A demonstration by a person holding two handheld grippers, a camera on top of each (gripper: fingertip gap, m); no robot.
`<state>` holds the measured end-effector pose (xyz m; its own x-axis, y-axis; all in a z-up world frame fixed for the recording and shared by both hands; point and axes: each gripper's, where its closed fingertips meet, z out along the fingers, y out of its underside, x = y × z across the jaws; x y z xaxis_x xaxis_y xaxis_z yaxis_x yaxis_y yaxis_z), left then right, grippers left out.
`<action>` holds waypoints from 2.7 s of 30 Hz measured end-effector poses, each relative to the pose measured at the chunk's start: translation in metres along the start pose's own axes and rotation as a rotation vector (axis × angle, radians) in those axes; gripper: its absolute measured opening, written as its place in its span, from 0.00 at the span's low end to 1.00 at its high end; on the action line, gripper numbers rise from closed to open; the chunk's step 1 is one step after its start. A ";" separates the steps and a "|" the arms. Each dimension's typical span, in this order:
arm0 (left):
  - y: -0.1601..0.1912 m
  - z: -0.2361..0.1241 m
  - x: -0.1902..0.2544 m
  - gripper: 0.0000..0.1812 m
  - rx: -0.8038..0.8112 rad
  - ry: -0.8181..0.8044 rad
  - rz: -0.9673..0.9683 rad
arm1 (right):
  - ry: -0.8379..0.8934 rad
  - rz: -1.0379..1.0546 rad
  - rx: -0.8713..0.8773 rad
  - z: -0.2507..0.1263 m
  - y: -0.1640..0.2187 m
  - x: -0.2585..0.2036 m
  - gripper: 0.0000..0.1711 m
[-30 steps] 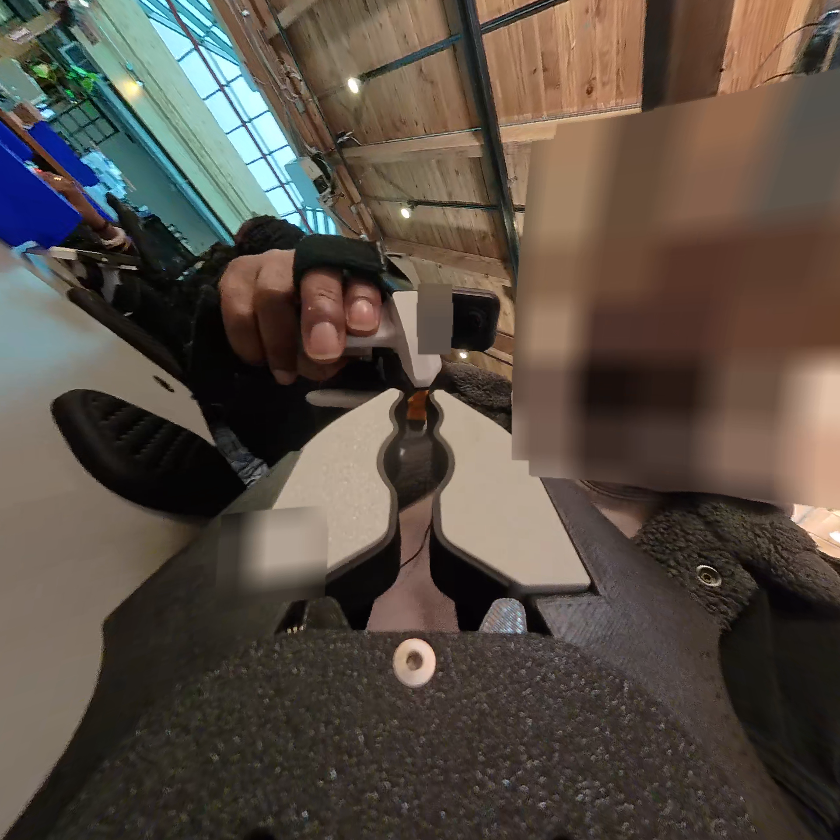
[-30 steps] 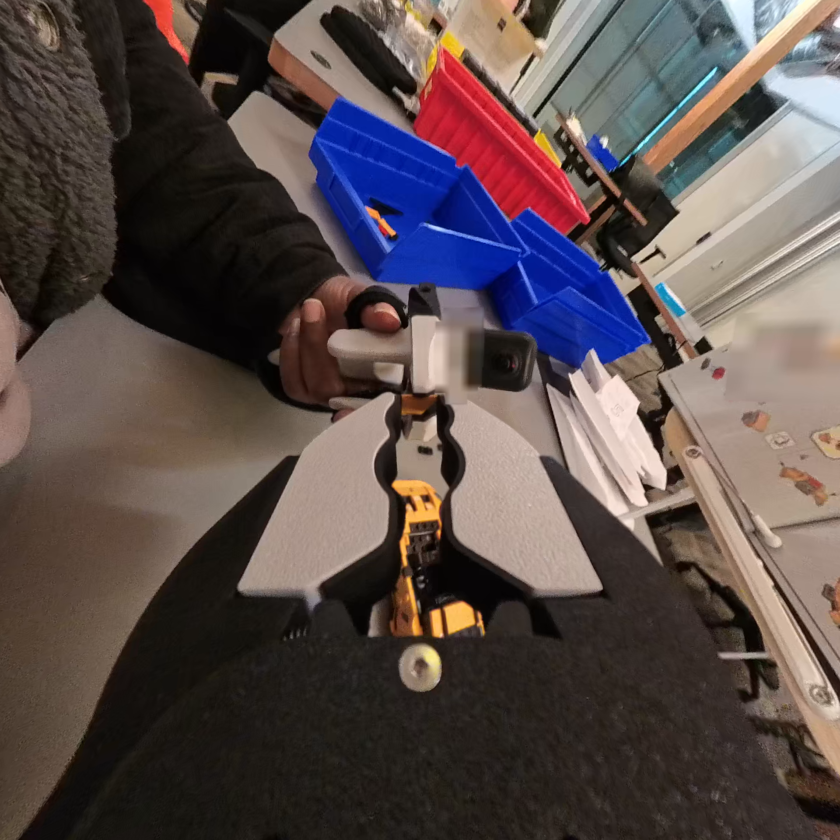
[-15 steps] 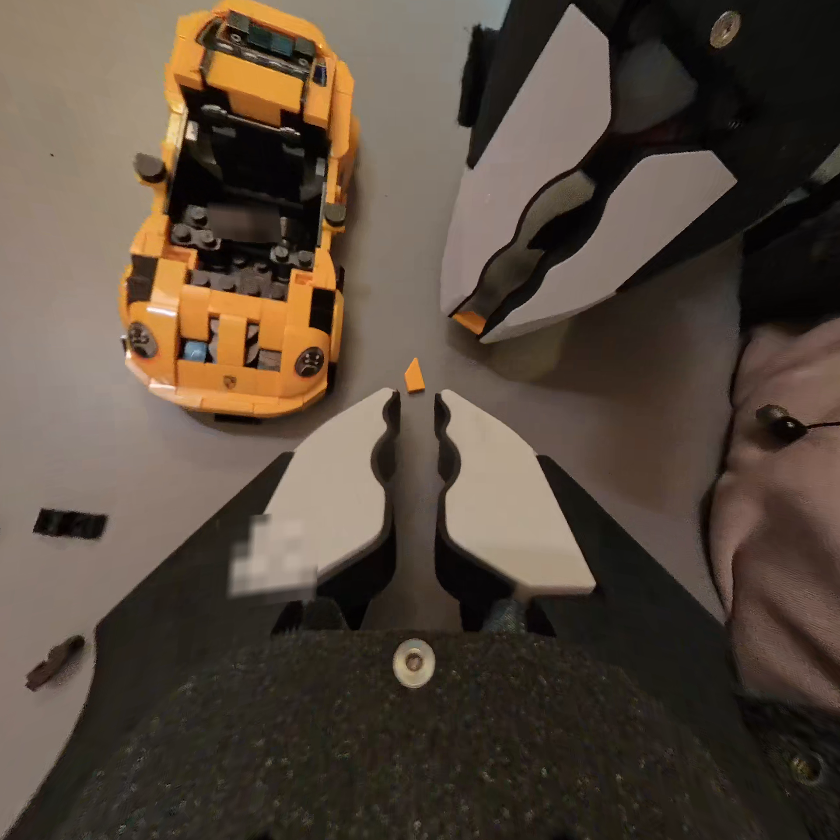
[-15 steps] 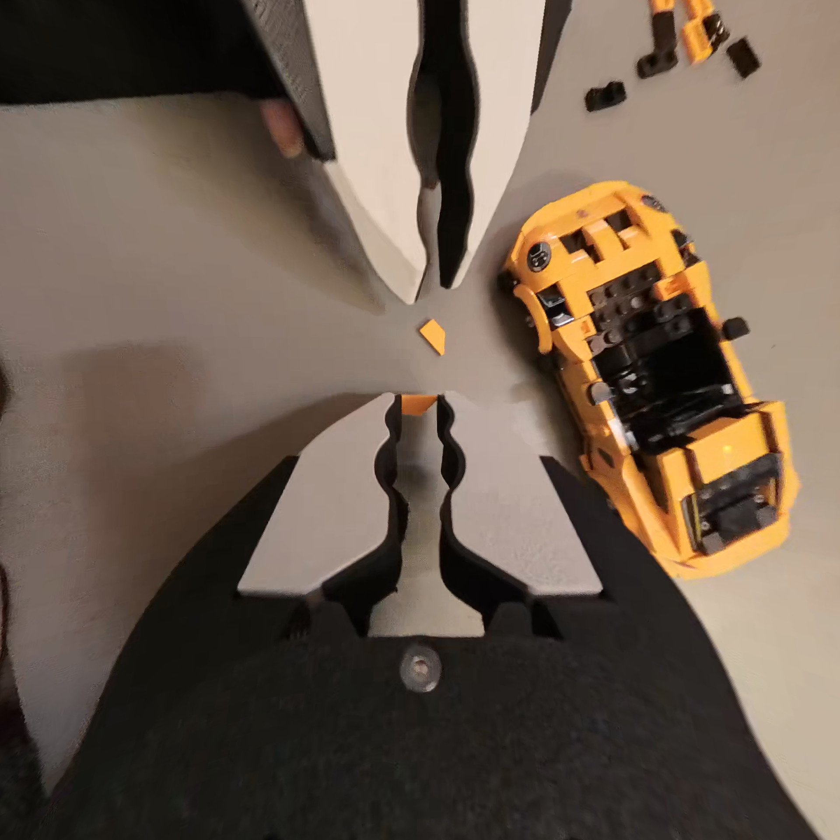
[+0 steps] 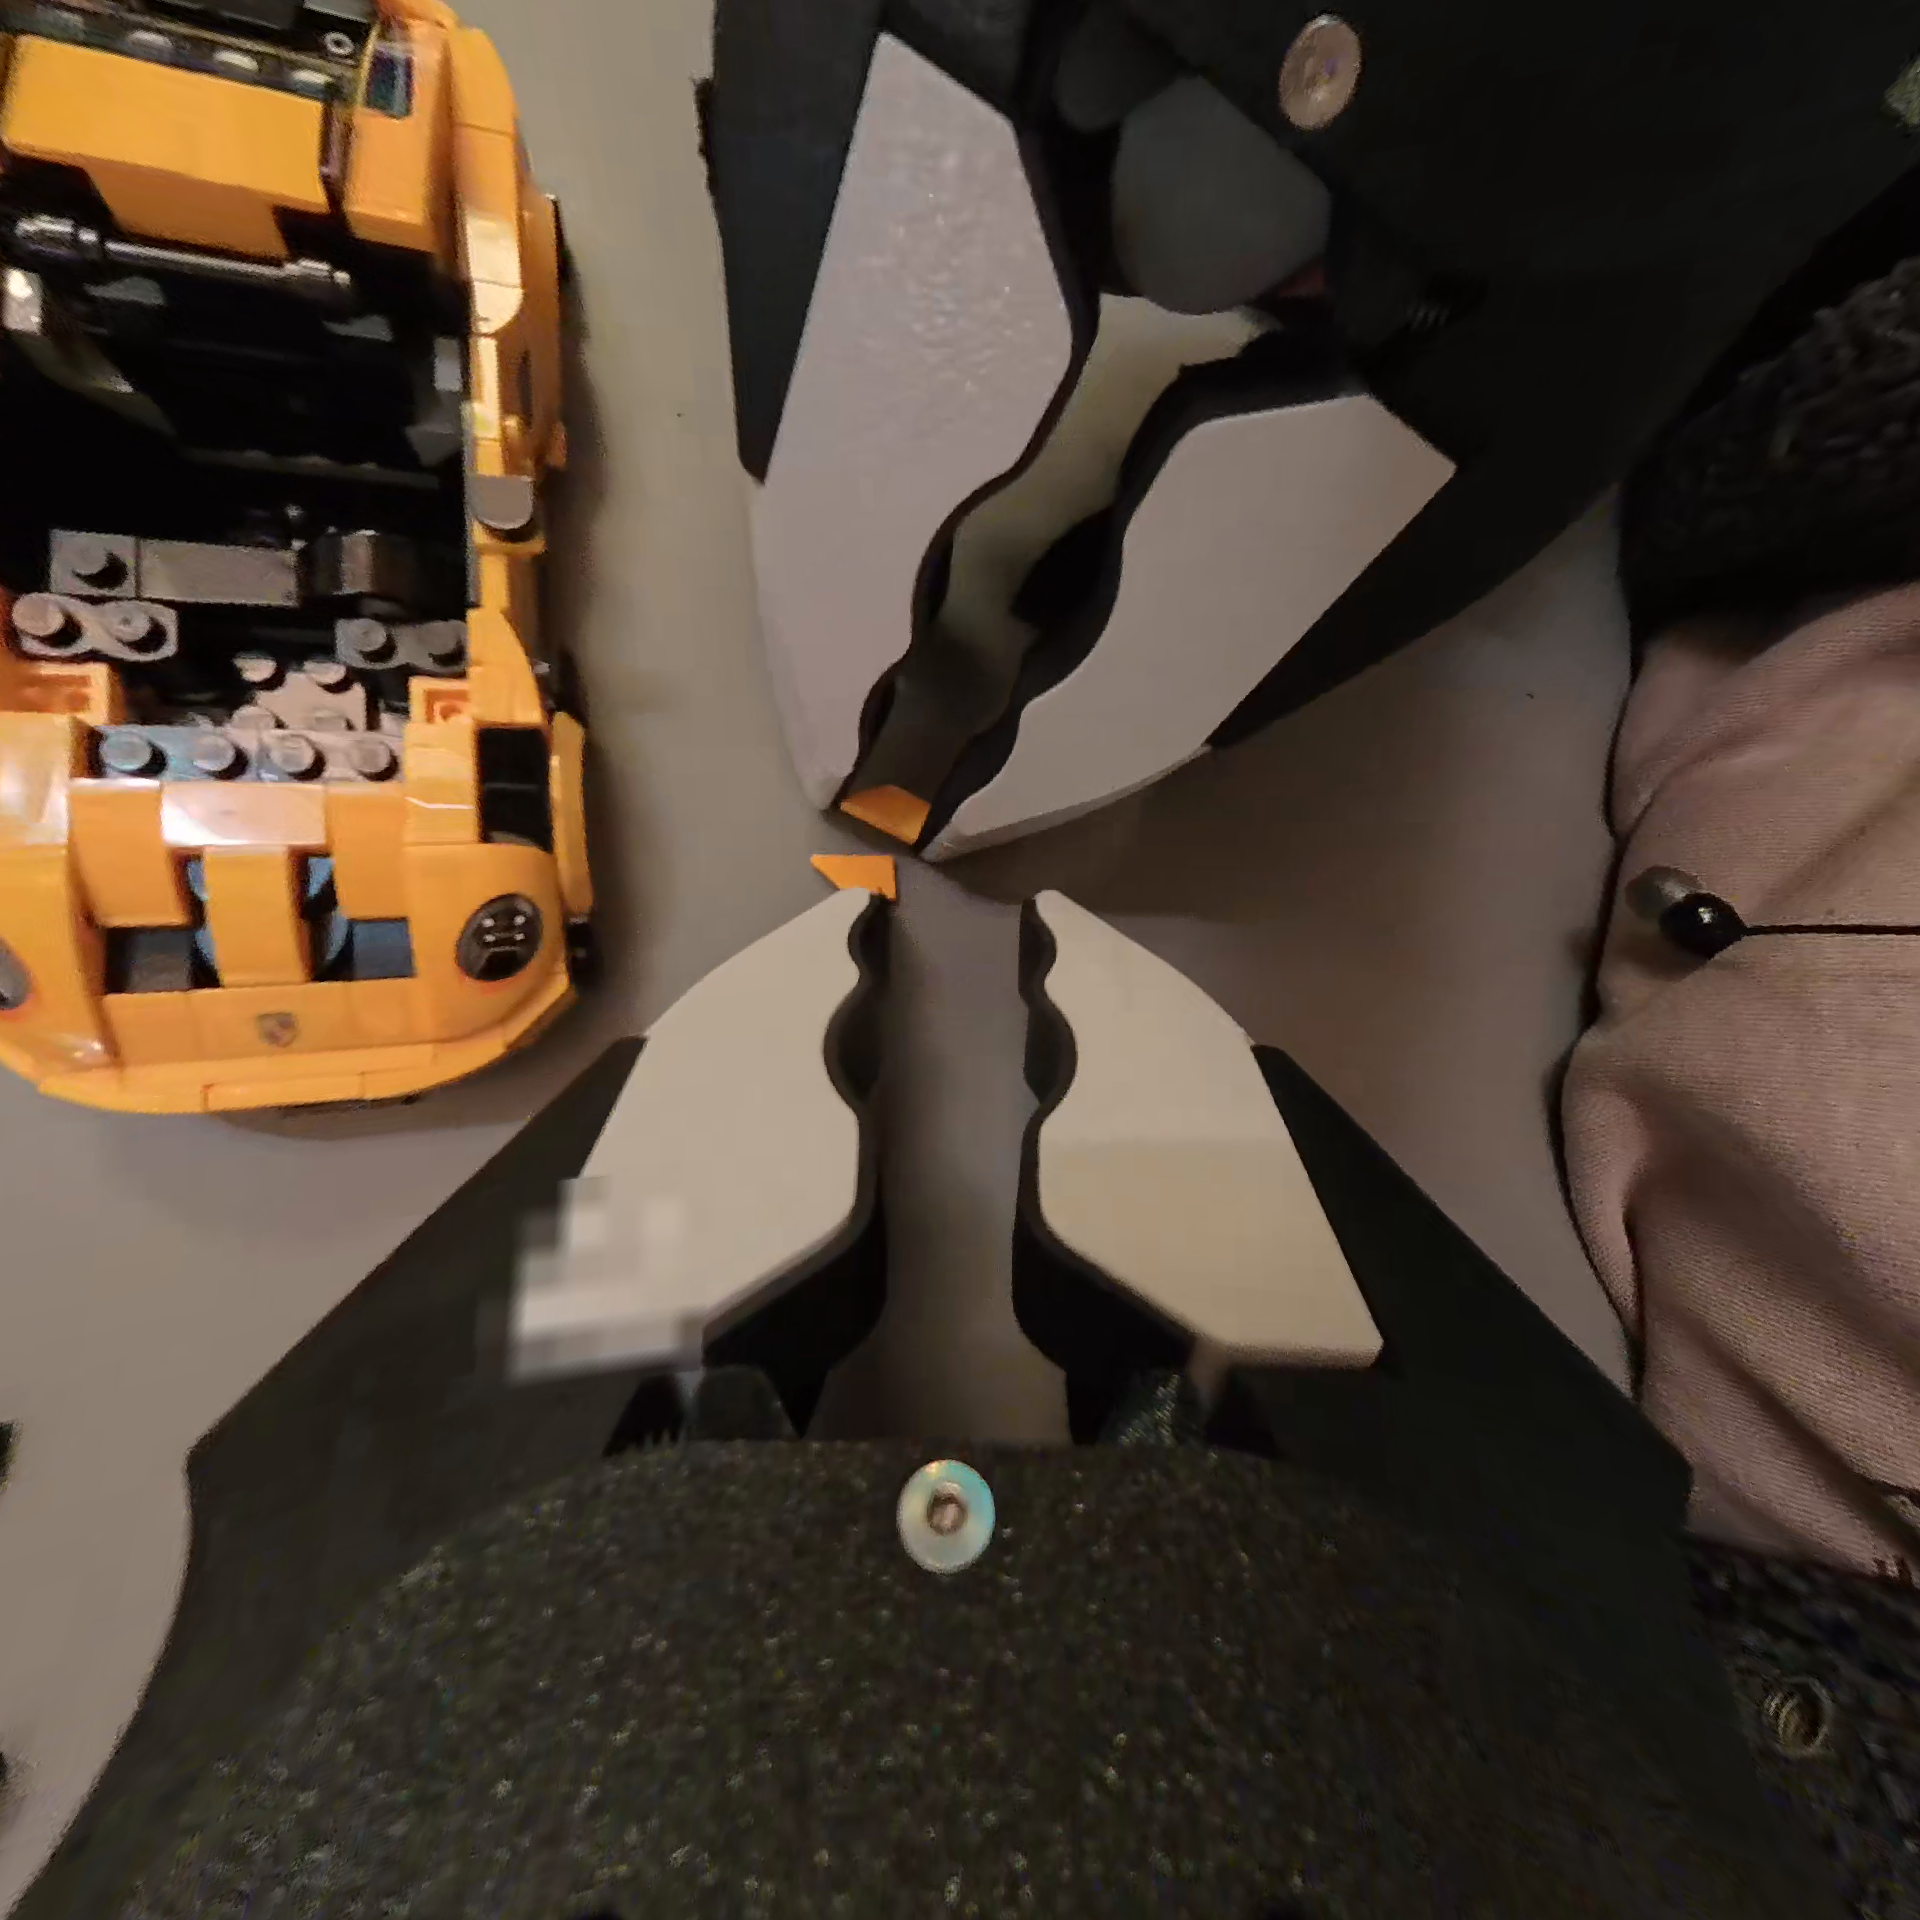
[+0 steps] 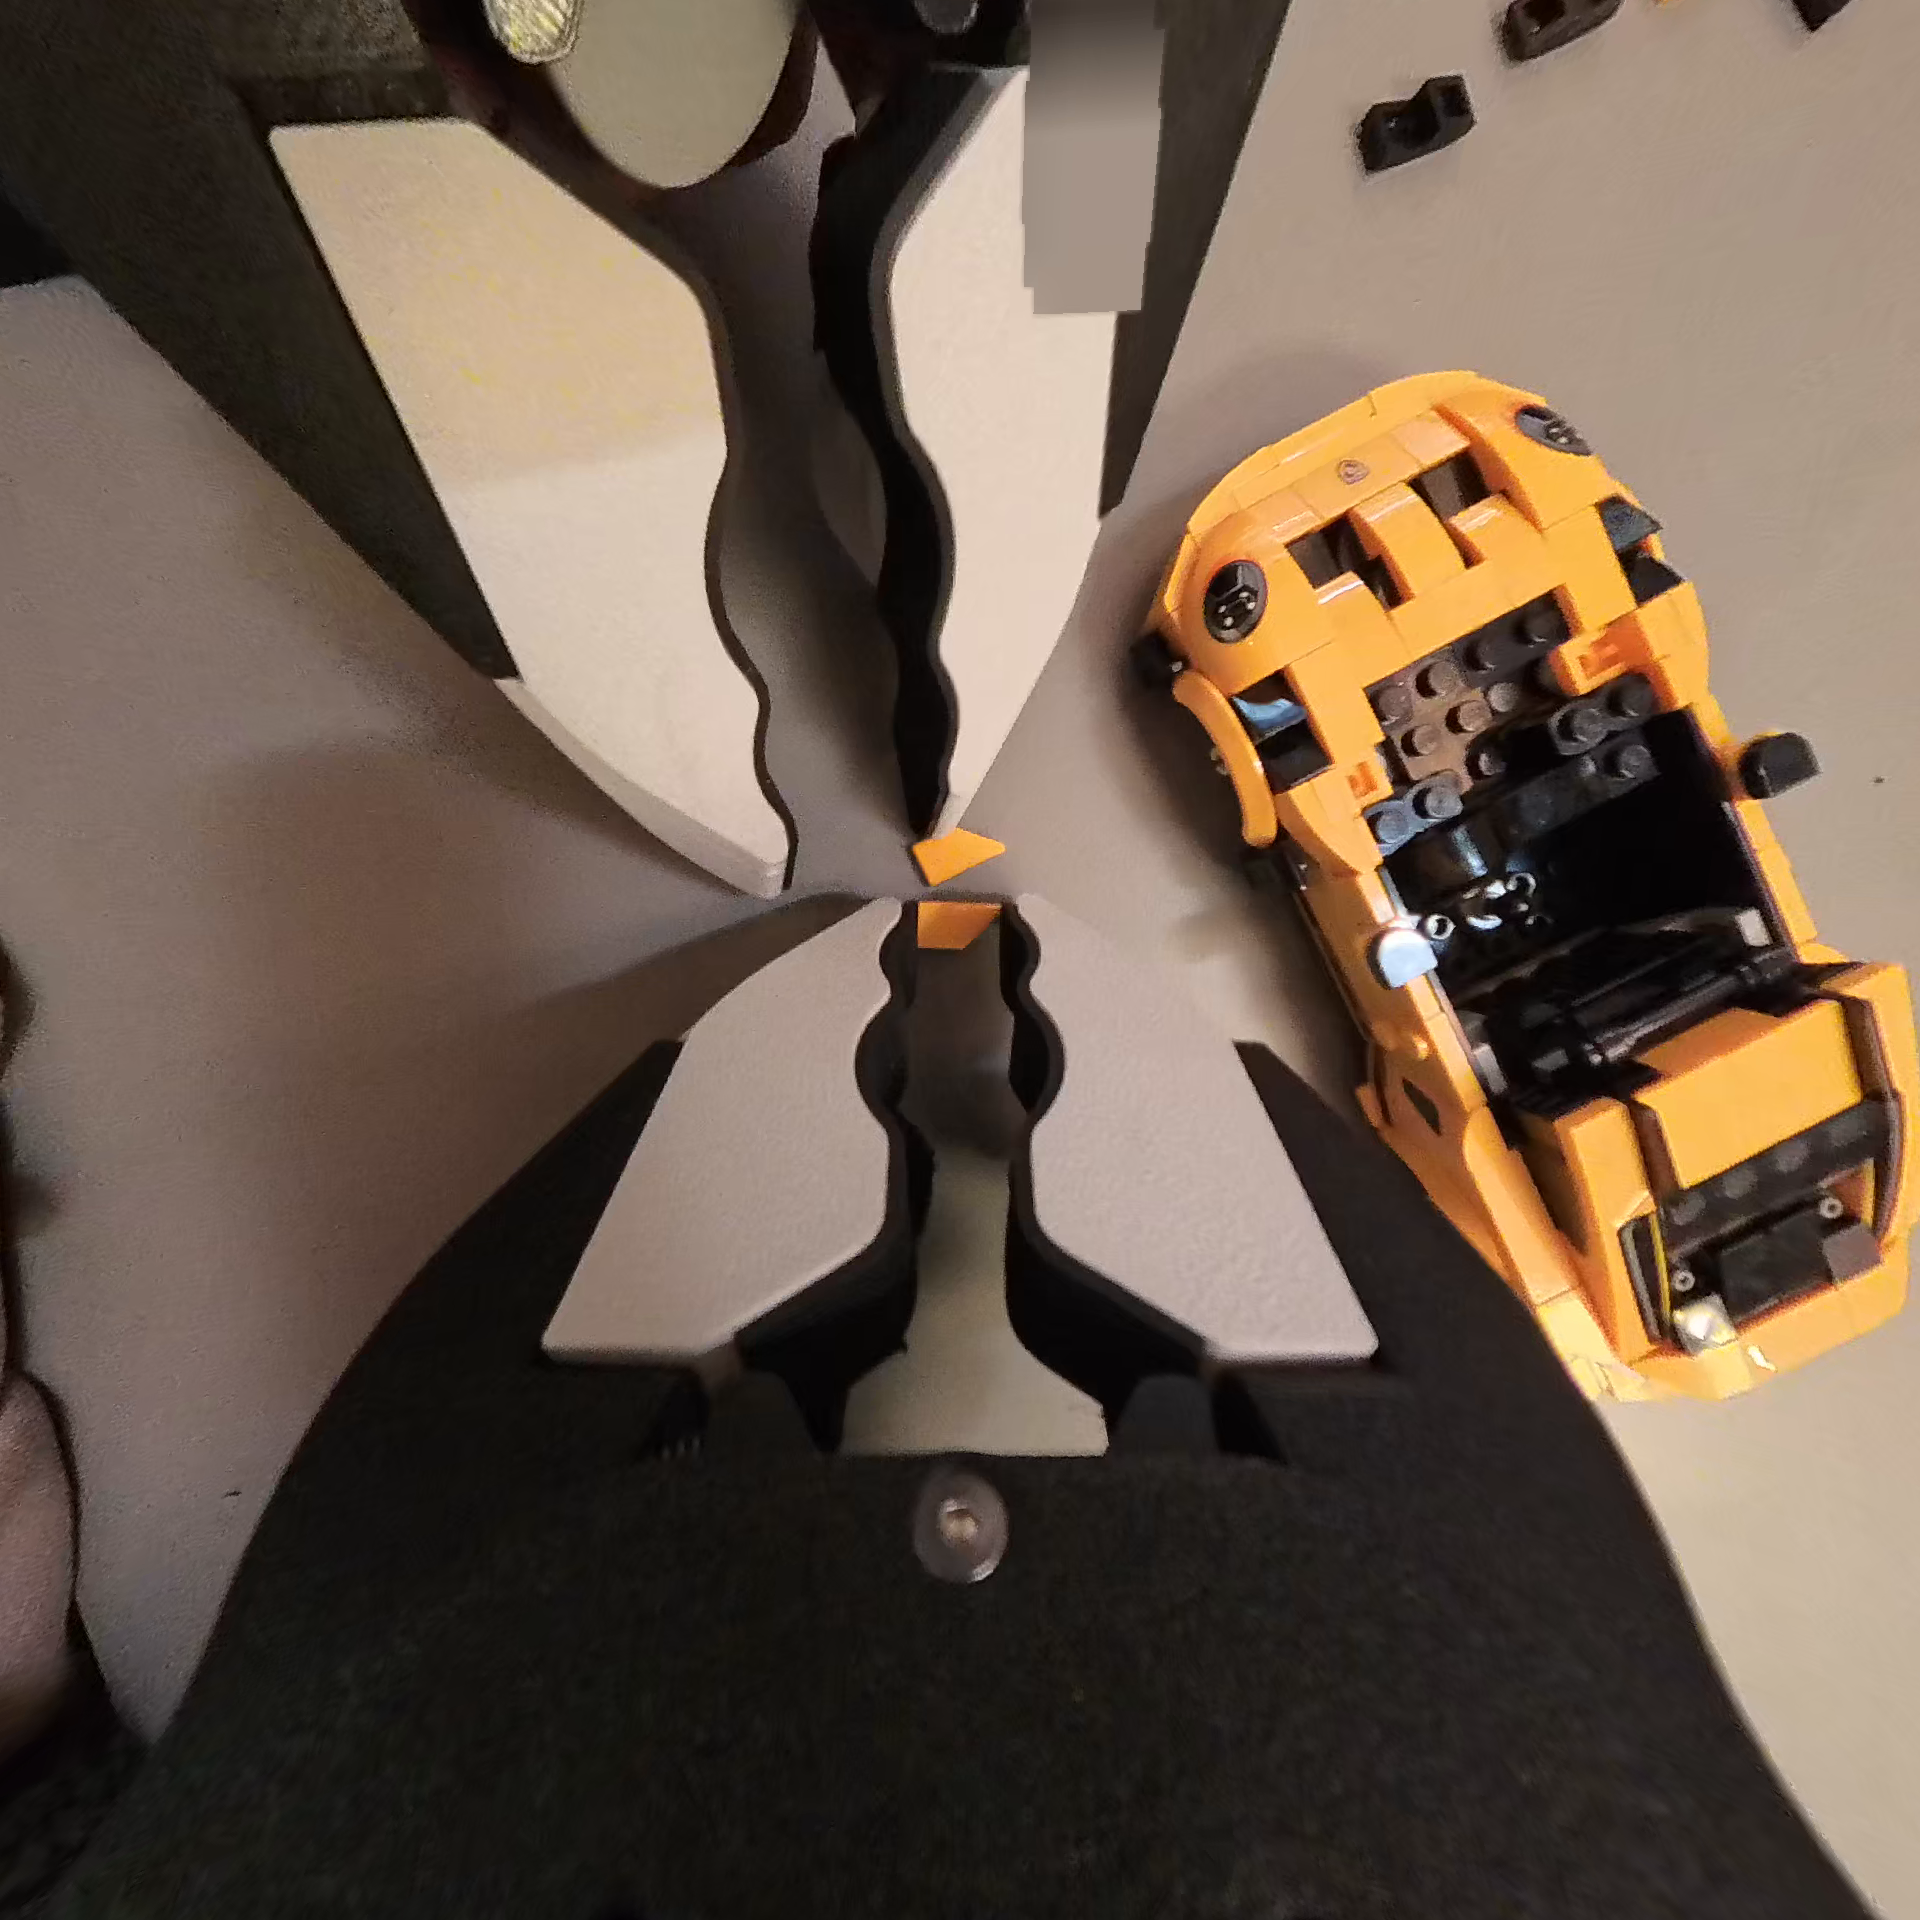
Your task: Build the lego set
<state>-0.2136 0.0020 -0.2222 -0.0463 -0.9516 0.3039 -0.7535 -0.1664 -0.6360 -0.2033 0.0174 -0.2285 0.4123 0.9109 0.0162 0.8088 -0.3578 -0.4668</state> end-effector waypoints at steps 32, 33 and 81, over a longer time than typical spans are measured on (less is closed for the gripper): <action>-0.009 -0.010 -0.008 0.09 0.078 -0.102 -0.036 | -0.142 -0.195 0.152 -0.022 -0.013 0.006 0.10; -0.012 -0.014 -0.007 0.08 0.106 -0.113 -0.044 | -0.120 -0.201 0.194 -0.026 -0.016 0.009 0.09; 0.029 -0.198 -0.065 0.00 0.914 -0.925 -0.331 | 0.725 0.353 1.057 -0.166 0.015 0.141 0.00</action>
<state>-0.3618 0.1098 -0.1200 0.7826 -0.5967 0.1774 0.0794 -0.1870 -0.9791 -0.0631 0.1065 -0.0866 0.9270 0.3695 0.0640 0.0366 0.0807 -0.9961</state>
